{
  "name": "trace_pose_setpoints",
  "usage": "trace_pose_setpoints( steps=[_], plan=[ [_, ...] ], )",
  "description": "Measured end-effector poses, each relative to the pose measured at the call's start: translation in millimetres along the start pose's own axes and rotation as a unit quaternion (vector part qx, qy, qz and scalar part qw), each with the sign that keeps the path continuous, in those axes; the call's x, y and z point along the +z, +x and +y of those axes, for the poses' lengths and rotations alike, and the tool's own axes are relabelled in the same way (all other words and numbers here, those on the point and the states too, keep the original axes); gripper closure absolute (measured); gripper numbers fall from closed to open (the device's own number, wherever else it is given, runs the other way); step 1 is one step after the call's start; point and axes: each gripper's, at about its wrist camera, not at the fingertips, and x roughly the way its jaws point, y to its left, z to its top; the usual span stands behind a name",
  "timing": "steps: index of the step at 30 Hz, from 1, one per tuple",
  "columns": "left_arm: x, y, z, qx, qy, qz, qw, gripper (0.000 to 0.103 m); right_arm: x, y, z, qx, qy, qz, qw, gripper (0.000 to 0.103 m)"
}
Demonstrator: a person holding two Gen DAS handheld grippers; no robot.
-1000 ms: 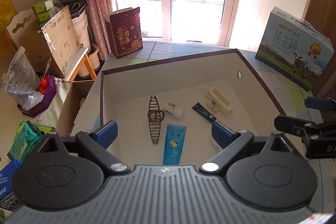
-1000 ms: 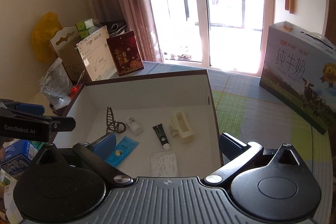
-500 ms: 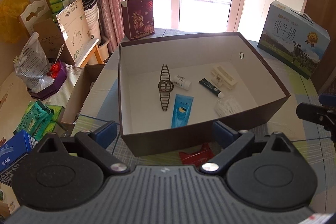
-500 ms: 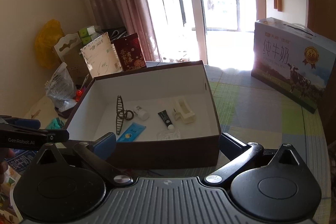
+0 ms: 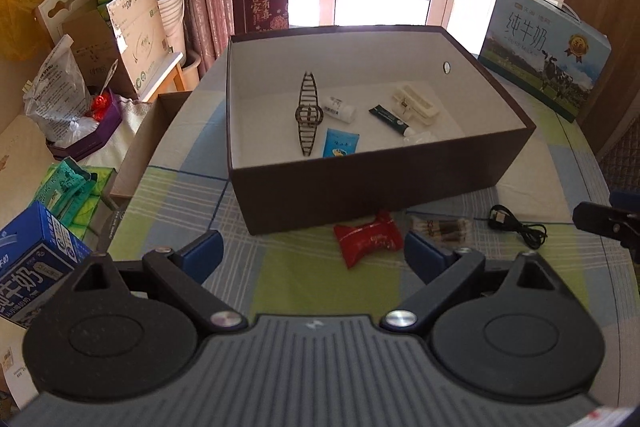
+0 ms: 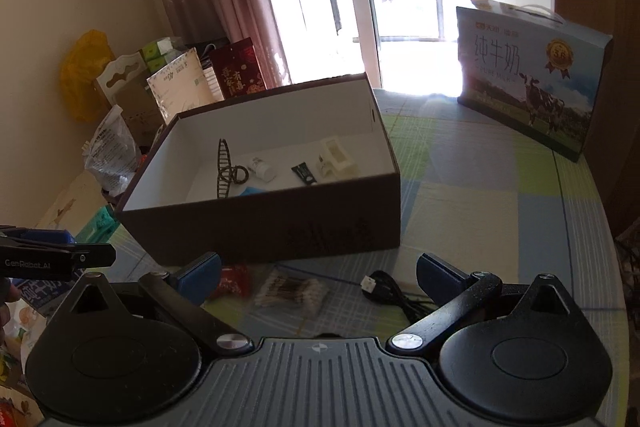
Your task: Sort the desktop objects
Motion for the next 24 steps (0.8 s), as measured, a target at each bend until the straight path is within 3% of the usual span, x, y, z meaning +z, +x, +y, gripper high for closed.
trace_pose_setpoints(
  steps=[6, 24],
  plan=[
    [-18.3, 8.3, -7.3, -0.003, 0.008, 0.026, 0.9996, 0.008, -22.9, -2.8, -5.1, -0.009, 0.016, 0.025, 1.000, 0.002],
    [-33.5, 30.0, -17.4, 0.005, 0.023, 0.050, 0.9985, 0.008, -46.3, 16.2, -17.7, -0.064, 0.047, 0.072, 0.994, 0.002]
  ],
)
